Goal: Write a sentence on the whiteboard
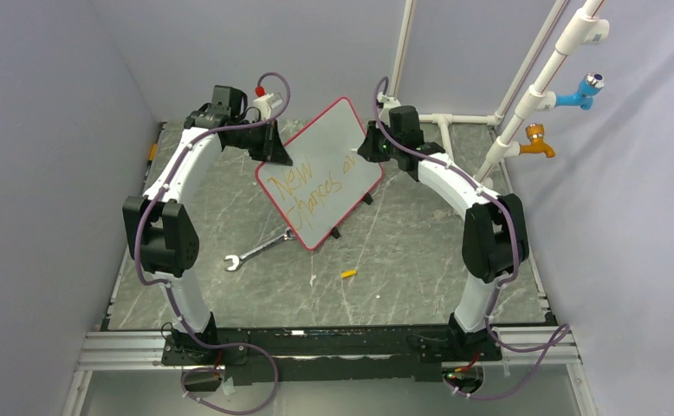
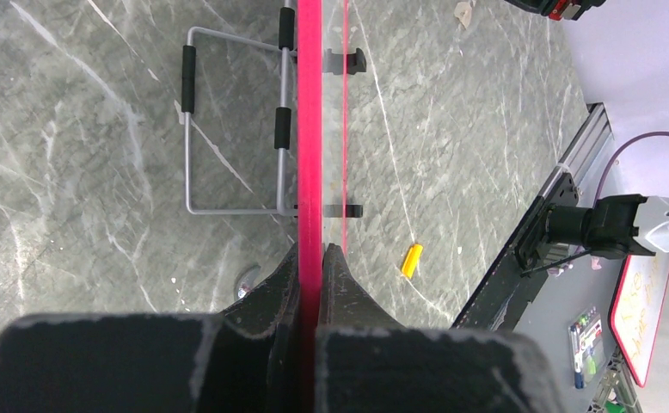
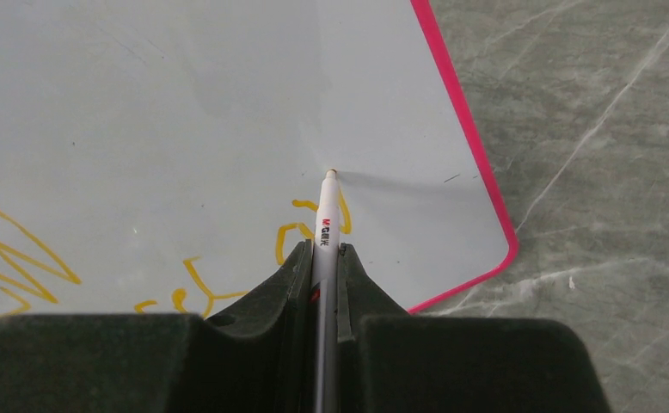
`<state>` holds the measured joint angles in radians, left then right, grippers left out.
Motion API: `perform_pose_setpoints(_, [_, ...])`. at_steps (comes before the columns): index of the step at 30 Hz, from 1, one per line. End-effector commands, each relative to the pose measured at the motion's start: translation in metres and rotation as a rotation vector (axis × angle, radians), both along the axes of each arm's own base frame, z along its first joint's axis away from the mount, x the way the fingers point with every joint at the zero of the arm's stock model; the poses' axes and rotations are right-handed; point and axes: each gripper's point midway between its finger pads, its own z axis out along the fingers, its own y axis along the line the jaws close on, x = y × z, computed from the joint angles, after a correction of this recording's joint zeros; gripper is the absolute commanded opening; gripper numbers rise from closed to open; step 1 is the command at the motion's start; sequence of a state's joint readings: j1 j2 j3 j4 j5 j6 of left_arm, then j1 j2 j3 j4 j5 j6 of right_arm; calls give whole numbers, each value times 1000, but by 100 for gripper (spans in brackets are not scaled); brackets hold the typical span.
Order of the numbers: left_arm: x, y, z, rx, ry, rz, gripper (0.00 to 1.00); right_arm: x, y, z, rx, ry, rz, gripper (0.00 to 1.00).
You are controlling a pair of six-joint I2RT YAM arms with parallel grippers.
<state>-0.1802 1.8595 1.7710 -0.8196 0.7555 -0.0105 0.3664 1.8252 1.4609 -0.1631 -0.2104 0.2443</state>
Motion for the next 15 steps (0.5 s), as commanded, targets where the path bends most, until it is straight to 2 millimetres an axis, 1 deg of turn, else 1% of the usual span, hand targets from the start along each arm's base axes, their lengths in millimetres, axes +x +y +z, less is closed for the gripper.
perform_pose_setpoints(1, [-1,9,-18,126,-58,-32,0,-2,4,-10,4,-6,0,0])
perform_pose_setpoints(6, [-1,10,-18,124,-58,-30,0,-14,-3,-25,-13,21,-11,0])
perform_pose_setpoints(9, [-2,9,-17,121,-58,-32,0,-18,-7,-29,-22,28,-20,0])
perform_pose_setpoints(13, [-2,8,-18,119,-55,-33,0,-15,-7,-26,-24,23,-21,0])
perform_pose_setpoints(15, [-2,9,-17,120,-58,-33,0,-10,-6,-20,-22,11,-21,0])
